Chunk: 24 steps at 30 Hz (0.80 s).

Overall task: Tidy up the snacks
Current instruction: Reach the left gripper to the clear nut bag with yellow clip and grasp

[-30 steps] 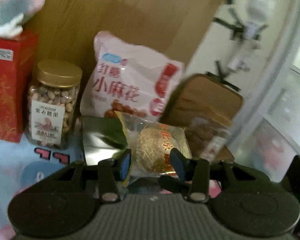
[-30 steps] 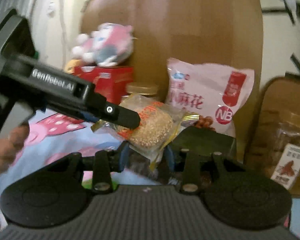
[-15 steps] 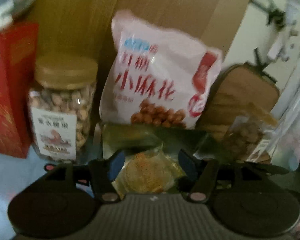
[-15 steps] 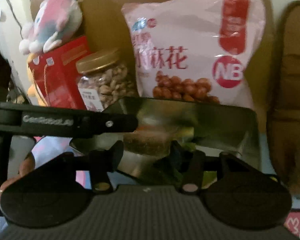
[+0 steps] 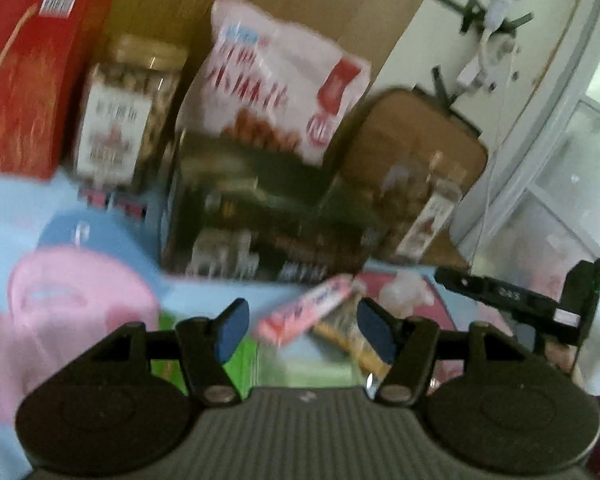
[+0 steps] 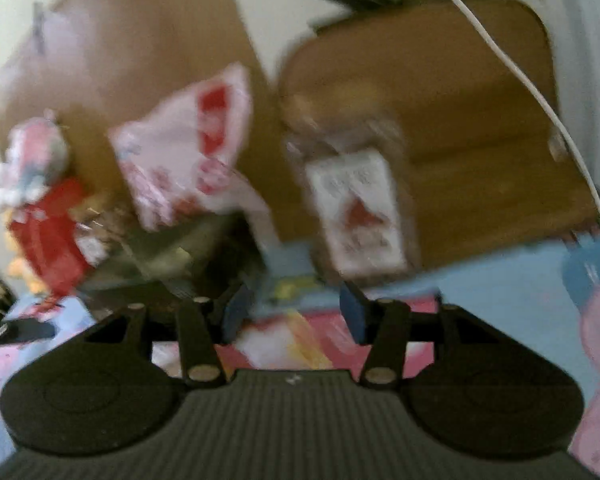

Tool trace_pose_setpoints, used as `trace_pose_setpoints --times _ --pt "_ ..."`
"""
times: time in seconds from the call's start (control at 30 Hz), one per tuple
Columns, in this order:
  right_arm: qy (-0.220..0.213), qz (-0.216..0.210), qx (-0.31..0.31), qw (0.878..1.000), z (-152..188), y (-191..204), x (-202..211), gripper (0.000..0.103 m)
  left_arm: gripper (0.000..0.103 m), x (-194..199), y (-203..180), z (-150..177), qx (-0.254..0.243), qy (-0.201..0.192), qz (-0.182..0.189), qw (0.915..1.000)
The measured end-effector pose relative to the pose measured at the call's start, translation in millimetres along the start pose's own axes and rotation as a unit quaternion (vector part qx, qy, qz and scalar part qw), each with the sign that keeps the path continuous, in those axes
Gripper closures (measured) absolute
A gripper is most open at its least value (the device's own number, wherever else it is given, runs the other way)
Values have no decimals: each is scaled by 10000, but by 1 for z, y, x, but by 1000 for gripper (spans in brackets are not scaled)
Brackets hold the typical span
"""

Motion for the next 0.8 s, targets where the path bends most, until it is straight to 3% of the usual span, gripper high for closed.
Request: trace_pose_setpoints --times 0.3,0.67,0.73,0.8 --pt "506 -422 -198 9976 15 19 -57 47 42 3 9 24 410 209 197 9987" --pt "929 -1343 462 9855 64 93 -31 49 42 13 10 38 533 189 245 9981" --pt "779 -1346 660 9856 69 106 -24 56 42 18 8 40 528 153 257 9982" --pt "515 -1246 803 9876 68 116 -13 71 42 28 5 42 460 70 284 9985"
Point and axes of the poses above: each gripper's, at about its wrist camera, not at the fingertips, and x roughly against the way its jaws point, y to its left, z to its underside, the point moved 8 cm from there along -x, roughly the way its jaws point, and after that the axes turned 11 degrees about y, right-handed, at the moved point
